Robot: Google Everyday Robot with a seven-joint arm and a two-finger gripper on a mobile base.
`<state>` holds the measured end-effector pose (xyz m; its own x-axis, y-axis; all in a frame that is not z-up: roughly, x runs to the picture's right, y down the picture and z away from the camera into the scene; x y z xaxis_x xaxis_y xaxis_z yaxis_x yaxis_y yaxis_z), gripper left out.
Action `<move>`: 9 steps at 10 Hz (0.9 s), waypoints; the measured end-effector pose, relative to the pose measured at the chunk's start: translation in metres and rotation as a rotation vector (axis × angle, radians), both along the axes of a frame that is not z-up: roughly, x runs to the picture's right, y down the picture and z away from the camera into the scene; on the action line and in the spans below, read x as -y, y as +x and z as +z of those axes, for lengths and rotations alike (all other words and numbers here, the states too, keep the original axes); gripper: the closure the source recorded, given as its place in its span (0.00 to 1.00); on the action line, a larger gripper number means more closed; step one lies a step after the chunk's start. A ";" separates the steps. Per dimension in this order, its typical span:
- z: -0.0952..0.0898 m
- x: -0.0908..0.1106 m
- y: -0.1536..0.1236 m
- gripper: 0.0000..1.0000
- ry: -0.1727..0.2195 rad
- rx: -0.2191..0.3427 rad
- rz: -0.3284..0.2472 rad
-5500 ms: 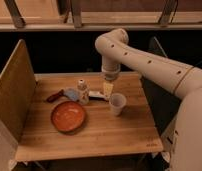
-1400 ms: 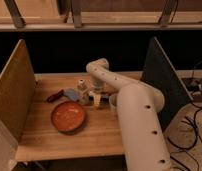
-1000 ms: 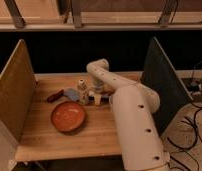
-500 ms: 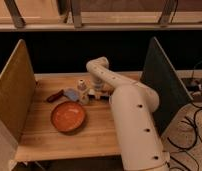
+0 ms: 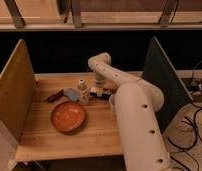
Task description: Place the eraser in the ceramic cup
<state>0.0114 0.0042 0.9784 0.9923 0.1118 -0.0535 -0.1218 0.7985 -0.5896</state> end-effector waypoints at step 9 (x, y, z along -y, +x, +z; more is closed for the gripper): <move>-0.032 0.120 -0.033 1.00 0.309 0.189 0.126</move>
